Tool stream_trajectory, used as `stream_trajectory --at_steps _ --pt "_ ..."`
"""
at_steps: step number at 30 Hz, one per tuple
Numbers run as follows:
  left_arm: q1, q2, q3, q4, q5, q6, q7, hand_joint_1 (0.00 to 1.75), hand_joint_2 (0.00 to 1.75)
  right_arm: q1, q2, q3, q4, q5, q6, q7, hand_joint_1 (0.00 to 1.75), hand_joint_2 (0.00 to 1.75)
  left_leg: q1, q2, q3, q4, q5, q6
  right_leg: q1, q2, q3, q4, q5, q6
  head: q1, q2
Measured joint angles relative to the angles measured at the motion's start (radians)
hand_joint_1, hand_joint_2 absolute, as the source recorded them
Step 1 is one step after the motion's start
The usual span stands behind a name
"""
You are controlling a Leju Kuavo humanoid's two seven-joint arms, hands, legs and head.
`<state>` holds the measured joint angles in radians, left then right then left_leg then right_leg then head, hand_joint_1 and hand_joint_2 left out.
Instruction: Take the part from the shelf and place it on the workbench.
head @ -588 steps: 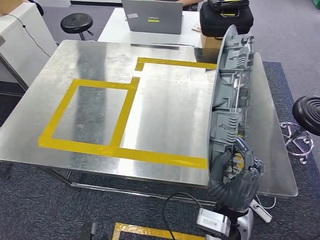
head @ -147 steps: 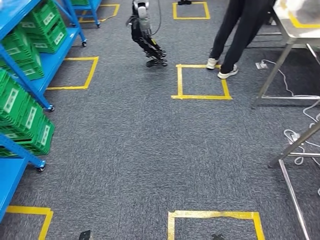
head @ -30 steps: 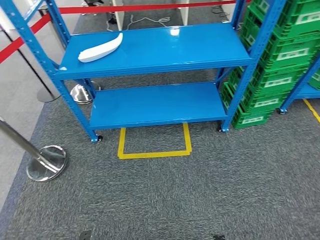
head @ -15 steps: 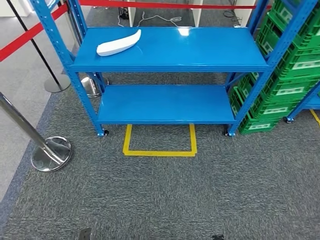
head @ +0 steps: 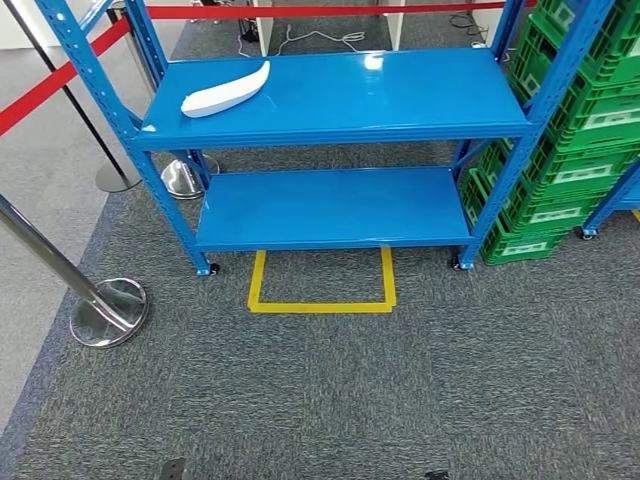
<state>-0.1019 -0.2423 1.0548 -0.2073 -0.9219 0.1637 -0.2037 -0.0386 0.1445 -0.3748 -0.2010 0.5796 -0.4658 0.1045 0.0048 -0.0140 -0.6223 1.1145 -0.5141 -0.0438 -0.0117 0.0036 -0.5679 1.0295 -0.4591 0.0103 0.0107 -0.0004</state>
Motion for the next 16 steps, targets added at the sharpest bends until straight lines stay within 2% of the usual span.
stream_trajectory --at_steps 2,3,4,6,7,8,10,13,16 --pt "0.001 0.0 0.0 0.0 0.0 -0.001 0.0 0.0 0.0 0.0 0.0 -0.001 0.0 -0.001 0.016 -0.001 0.0 0.0 0.001 0.0 -0.063 0.126 -0.049 -0.005 0.001 -0.003 -0.001 0.0 -0.001 -0.004 -0.001 0.0" --pt "0.002 0.0 0.0 0.0 -0.001 -0.001 0.0 0.0 0.0 0.001 0.0 -0.002 0.0 0.001 0.023 -0.002 0.0 0.0 0.001 0.0 -0.079 0.155 -0.051 -0.005 0.001 -0.004 -0.001 0.0 -0.001 -0.004 -0.001 0.0" --pt "0.002 0.0 0.0 0.0 -0.001 -0.001 0.0 0.0 0.0 0.002 0.0 -0.002 0.0 0.004 0.026 -0.004 0.0 0.0 0.001 0.0 -0.077 0.148 -0.033 -0.004 0.001 -0.004 0.0 0.0 -0.001 -0.004 -0.001 0.0" --pt "0.002 0.0 0.0 0.0 -0.001 -0.001 0.0 0.0 0.0 0.001 0.0 -0.002 0.0 0.015 0.03 -0.008 0.0 0.0 0.001 0.002 -0.028 0.044 0.035 0.002 0.001 -0.004 0.003 0.0 -0.002 -0.001 -0.002 0.0" --pt "0.001 0.0 0.0 0.0 -0.001 -0.001 0.0 0.0 0.0 0.001 0.0 -0.002 0.0 0.021 0.03 -0.01 0.0 0.44 0.001 0.004 0.006 -0.023 0.061 0.005 0.003 -0.003 0.004 0.002 -0.005 0.003 -0.002 0.0" --pt "0.0 0.0 0.0 0.0 -0.002 -0.001 0.0 0.0 0.0 0.001 0.0 -0.002 0.0 0.028 0.03 -0.01 0.0 0.87 0.0 0.006 0.031 -0.073 0.076 0.009 0.005 -0.003 0.004 0.004 -0.006 0.008 -0.002 0.0" --pt "-0.002 0.0 0.0 0.0 -0.003 -0.001 0.0 0.0 0.0 0.001 0.0 -0.002 0.0 0.04 0.029 -0.005 0.0 1.75 -0.002 0.007 0.049 -0.116 0.076 0.017 0.009 -0.004 0.002 0.003 -0.007 0.02 -0.001 0.0" --pt "0.0 0.0 0.0 0.0 -0.007 -0.002 0.0 0.0 0.0 0.0 0.0 -0.002 0.0 0.047 0.031 0.004 0.0 1.75 -0.002 0.005 0.051 -0.122 0.078 0.032 0.006 -0.005 -0.001 0.006 -0.014 0.034 0.003 0.0" --pt "0.0 -0.001 0.0 0.0 -0.009 -0.003 0.0 0.0 0.0 -0.001 0.0 -0.002 0.0 0.054 0.038 0.003 0.0 1.75 -0.007 0.004 0.056 -0.122 0.074 0.033 0.007 -0.005 -0.004 0.003 -0.013 0.0 0.014 0.0"
